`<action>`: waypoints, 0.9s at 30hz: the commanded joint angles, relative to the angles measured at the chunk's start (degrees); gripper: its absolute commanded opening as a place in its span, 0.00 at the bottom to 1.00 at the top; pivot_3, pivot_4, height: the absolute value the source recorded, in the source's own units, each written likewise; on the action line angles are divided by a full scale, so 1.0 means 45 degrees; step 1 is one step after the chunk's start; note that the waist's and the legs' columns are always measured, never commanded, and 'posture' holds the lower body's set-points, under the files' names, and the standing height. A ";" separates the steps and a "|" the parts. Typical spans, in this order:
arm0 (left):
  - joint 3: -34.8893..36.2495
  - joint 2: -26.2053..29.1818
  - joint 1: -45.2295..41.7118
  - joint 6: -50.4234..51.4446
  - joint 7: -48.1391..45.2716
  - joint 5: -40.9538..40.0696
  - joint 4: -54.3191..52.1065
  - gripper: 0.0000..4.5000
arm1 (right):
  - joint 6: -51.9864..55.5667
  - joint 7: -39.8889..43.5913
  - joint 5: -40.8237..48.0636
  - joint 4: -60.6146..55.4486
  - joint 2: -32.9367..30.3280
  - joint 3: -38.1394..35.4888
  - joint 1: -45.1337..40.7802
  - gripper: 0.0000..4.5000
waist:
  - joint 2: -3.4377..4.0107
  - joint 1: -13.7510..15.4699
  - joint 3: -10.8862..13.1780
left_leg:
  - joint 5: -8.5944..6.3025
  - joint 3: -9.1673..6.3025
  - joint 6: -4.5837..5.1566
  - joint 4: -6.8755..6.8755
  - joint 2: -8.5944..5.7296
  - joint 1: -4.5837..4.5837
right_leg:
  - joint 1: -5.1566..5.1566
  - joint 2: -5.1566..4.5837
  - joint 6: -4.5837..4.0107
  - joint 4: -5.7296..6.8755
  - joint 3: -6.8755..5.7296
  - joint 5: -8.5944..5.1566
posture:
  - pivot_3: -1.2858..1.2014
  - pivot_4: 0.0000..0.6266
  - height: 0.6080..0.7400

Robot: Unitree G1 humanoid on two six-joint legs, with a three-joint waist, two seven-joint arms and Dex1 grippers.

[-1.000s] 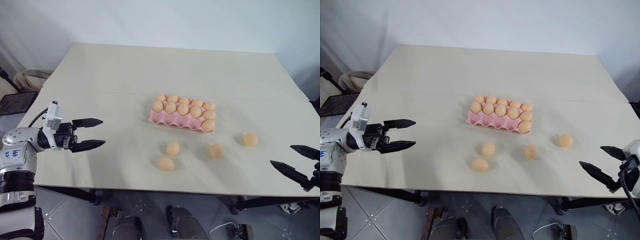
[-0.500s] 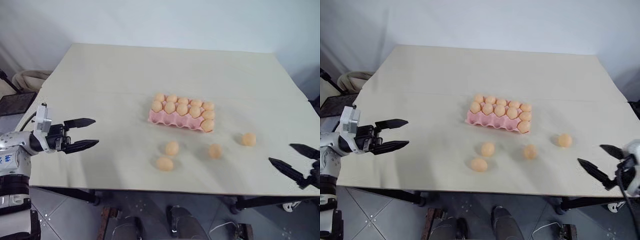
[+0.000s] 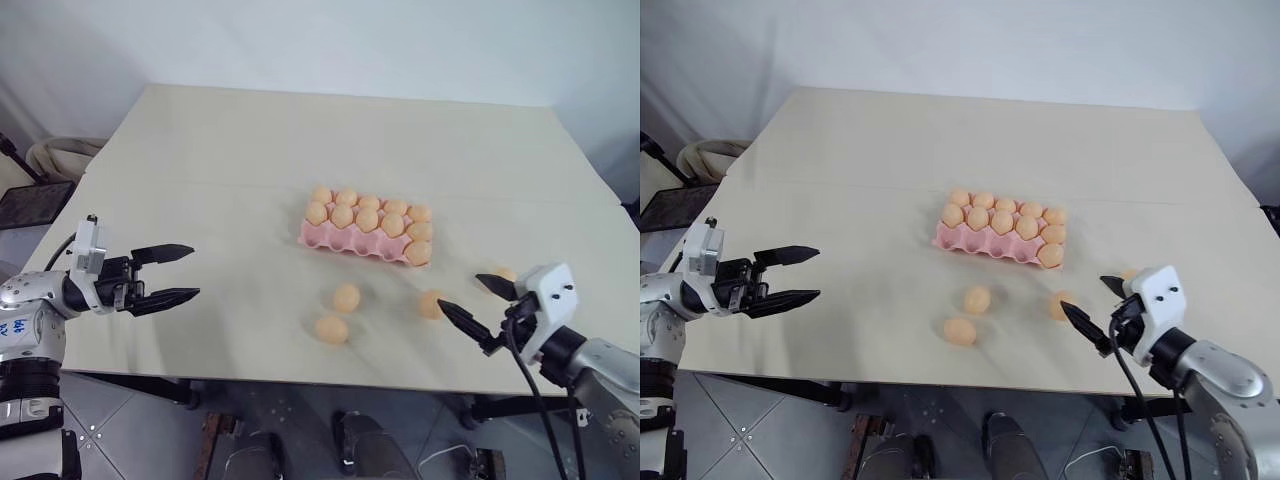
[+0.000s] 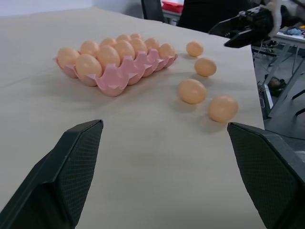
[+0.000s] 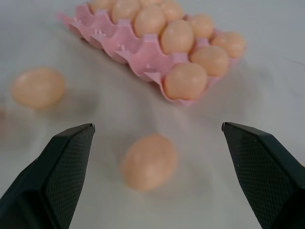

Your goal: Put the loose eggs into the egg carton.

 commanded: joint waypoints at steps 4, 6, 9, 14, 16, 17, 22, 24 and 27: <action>0.0103 -0.0189 0.0288 -0.0059 -0.0601 -0.0407 -0.0716 0.99 | -0.0635 -0.0524 -0.1595 0.1555 0.0132 0.1446 -0.0749 1.00 | -0.0007 -0.0008 -0.0004 | 0.0001 -0.0001 0.0001 -0.0001 0.0000 0.0000 | 0.0000 0.0000 -0.0002 -0.0002 0.0005 -0.0001 | 0.52 0.24 1.00; 0.0116 -0.0213 0.0340 -0.0077 -0.0558 -0.0426 -0.0785 0.99 | -0.0712 -0.0484 -0.1745 0.1803 0.0241 0.1683 -0.0890 1.00 | -0.0007 -0.0013 -0.0004 | 0.0001 -0.0003 0.0001 -0.0005 0.0001 -0.0003 | -0.0005 0.0001 -0.0007 -0.0002 0.0007 -0.0004 | 0.52 0.24 1.00; 0.0170 -0.0255 0.0394 -0.0102 -0.0461 -0.0461 -0.0901 0.99 | -0.0718 -0.0371 -0.1784 0.1911 0.0340 0.1857 -0.0963 1.00 | -0.0007 -0.0021 -0.0004 | 0.0004 -0.0003 -0.0002 -0.0009 0.0004 -0.0001 | -0.0007 0.0007 -0.0007 0.0004 0.0007 -0.0004 | 0.52 0.24 1.00; 0.0184 -0.0284 0.0428 -0.0139 -0.0360 -0.0452 -0.0986 0.99 | -0.0574 -0.0367 -0.1941 0.2613 0.0576 0.2256 -0.1211 1.00 | -0.0013 -0.0016 -0.0008 | 0.0006 -0.0006 -0.0004 -0.0002 0.0006 -0.0001 | -0.0005 0.0006 -0.0006 0.0009 -0.0003 -0.0004 | 0.52 0.24 1.00; 0.0184 -0.0302 0.0421 -0.0139 -0.0302 -0.0442 -0.1022 0.99 | -0.0566 -0.0316 -0.2005 0.2894 0.0657 0.2369 -0.1308 1.00 | -0.0016 -0.0017 -0.0009 | 0.0006 -0.0002 -0.0005 0.0004 0.0005 -0.0001 | -0.0004 0.0006 -0.0005 0.0010 -0.0004 -0.0003 | 0.52 0.24 1.00; 0.0196 -0.0309 0.0432 -0.0138 -0.0291 -0.0446 -0.1047 0.99 | -0.0626 -0.0293 -0.2033 0.2965 0.0679 0.2389 -0.1331 1.00 | -0.0016 -0.0014 -0.0009 | 0.0007 -0.0001 -0.0003 0.0002 0.0003 0.0000 | -0.0004 0.0004 -0.0005 0.0012 -0.0004 -0.0003 | 0.52 0.24 1.00; 0.0221 -0.0318 0.0390 -0.0194 -0.0260 -0.0398 -0.0990 1.00 | -0.0659 -0.0219 -0.1996 0.3263 0.0753 0.2401 -0.1424 0.91 | -0.0016 -0.0021 -0.0009 | 0.0006 -0.0005 -0.0004 -0.0003 0.0005 0.0000 | -0.0005 0.0006 -0.0006 0.0011 -0.0002 -0.0004 | 0.52 0.24 1.00; 0.0230 -0.0331 0.0368 -0.0203 -0.0225 -0.0391 -0.0992 1.00 | -0.0723 -0.0151 -0.1975 0.3228 0.0724 0.2367 -0.1409 0.78 | -0.0016 -0.0012 -0.0009 | 0.0006 -0.0005 -0.0005 -0.0004 0.0006 0.0000 | -0.0004 0.0006 -0.0006 0.0011 -0.0002 -0.0003 | 0.52 0.24 1.00; 0.0240 -0.0353 0.0320 -0.0233 -0.0207 -0.0369 -0.0954 1.00 | -0.0711 -0.0059 -0.1872 0.3077 0.0643 0.2246 -0.1443 0.55 | -0.0016 -0.0016 -0.0009 | 0.0007 -0.0005 -0.0005 -0.0003 0.0005 0.0000 | -0.0004 0.0006 -0.0005 0.0012 -0.0003 -0.0003 | 0.52 0.24 1.00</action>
